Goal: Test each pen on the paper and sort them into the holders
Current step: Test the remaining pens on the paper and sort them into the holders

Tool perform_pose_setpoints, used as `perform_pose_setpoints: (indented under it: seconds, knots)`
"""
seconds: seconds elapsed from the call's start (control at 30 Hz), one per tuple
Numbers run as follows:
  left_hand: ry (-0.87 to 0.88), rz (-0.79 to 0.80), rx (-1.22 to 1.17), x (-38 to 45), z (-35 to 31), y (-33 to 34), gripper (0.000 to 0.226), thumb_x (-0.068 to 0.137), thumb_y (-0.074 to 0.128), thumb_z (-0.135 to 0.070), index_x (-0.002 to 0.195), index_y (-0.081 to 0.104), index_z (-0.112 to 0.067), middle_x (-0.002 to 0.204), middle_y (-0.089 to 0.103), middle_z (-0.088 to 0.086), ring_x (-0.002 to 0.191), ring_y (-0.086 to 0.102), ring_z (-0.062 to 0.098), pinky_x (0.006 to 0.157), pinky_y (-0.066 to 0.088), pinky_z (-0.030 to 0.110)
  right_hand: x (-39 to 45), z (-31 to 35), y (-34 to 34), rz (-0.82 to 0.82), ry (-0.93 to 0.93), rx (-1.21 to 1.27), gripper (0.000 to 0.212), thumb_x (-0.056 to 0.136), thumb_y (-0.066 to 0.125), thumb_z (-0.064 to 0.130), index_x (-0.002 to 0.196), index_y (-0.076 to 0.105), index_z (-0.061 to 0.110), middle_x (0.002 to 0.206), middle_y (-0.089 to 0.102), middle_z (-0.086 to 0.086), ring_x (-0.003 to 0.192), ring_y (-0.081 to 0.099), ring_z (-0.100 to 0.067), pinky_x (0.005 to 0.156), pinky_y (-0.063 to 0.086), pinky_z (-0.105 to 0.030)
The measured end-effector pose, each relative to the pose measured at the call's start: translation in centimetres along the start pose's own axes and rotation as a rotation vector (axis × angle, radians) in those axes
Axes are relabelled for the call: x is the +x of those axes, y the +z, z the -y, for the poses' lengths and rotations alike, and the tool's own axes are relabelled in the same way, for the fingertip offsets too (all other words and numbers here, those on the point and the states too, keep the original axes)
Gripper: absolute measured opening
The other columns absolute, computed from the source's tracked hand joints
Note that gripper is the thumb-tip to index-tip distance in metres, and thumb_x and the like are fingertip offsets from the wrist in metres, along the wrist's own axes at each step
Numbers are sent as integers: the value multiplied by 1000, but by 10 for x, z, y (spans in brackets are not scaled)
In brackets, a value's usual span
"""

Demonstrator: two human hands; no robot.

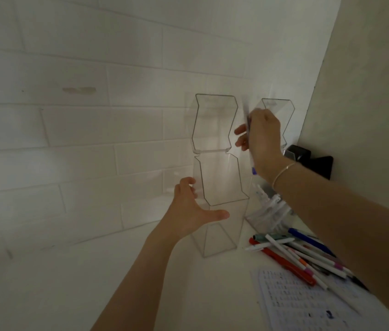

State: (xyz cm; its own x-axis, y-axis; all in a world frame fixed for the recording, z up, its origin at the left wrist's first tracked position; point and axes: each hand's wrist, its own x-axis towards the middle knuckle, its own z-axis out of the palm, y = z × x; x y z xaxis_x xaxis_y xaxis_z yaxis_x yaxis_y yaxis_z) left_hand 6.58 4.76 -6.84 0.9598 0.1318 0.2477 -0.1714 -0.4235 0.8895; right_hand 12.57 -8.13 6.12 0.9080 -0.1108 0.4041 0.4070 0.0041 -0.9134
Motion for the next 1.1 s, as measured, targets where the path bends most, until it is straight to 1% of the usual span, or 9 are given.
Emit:
perform_pose_setpoints:
  seconds: [0.1, 0.3, 0.4, 0.53, 0.6, 0.67, 0.8, 0.97, 1.1]
  knots:
    - [-5, -2, -3, 0, -2, 1, 106, 54, 88, -42, 135, 23, -23, 127, 34, -5, 115, 42, 5, 85, 36, 19, -24, -16, 2, -18, -99, -21, 11, 93, 40, 11, 82, 43, 12, 67, 45, -4, 57, 41, -12, 50, 36, -22]
    - [-2, -12, 17, -1, -2, 3, 109, 53, 87, -46, 137, 20, -23, 129, 33, -5, 117, 41, 7, 89, 37, 22, -52, -52, 10, 111, -178, -339, 11, 95, 42, 16, 89, 49, 11, 58, 47, 2, 50, 41, -10, 47, 39, -21]
    - [-2, -16, 25, -1, 0, 3, 109, 52, 87, -46, 136, 21, -24, 129, 32, -5, 117, 41, 7, 91, 39, 23, -64, -59, -4, 194, -426, -559, 9, 91, 45, 12, 83, 49, 13, 57, 45, 6, 50, 42, -10, 50, 41, -24]
    - [16, -31, 15, 0, 3, 4, 100, 57, 86, -34, 134, 24, -21, 130, 33, -1, 114, 43, 9, 91, 45, 27, -110, -52, -39, 843, -699, -1036, 7, 83, 44, 21, 81, 50, 20, 69, 50, 9, 58, 51, -12, 58, 47, -25]
    - [7, -25, 1, -1, 2, 4, 101, 56, 87, -40, 134, 23, -24, 128, 32, -4, 115, 41, 8, 91, 40, 24, -138, -57, -55, 1303, -651, -1229, 24, 85, 48, 19, 108, 53, 23, 99, 55, 5, 75, 56, -15, 70, 48, -30]
    - [4, -21, -16, -2, 1, 4, 101, 57, 86, -42, 134, 23, -24, 129, 32, -4, 118, 40, 8, 91, 37, 22, -159, -63, -61, 1523, -664, -1187, 43, 87, 54, 17, 128, 45, 26, 119, 48, 1, 87, 57, -23, 75, 47, -36]
    - [3, -28, -24, -2, 0, 5, 103, 56, 86, -41, 135, 23, -23, 131, 32, -2, 118, 40, 8, 90, 36, 22, -176, -76, -62, 1586, -780, -1048, 37, 90, 51, 14, 126, 46, 16, 116, 43, -8, 80, 54, -30, 68, 48, -43]
    - [1, -32, -19, -3, 0, 5, 103, 56, 87, -41, 135, 23, -23, 132, 33, -2, 118, 41, 8, 91, 37, 22, -174, -86, -60, 1604, -882, -1054, 15, 81, 53, 14, 97, 51, 11, 97, 44, -6, 61, 51, -26, 49, 34, -32]
    - [3, -24, -14, -3, 1, 4, 104, 56, 86, -43, 136, 22, -23, 133, 33, -2, 119, 40, 8, 91, 37, 22, -166, -90, -52, 1589, -905, -1165, 22, 84, 55, 9, 105, 54, 3, 101, 49, -16, 69, 56, -36, 49, 35, -37]
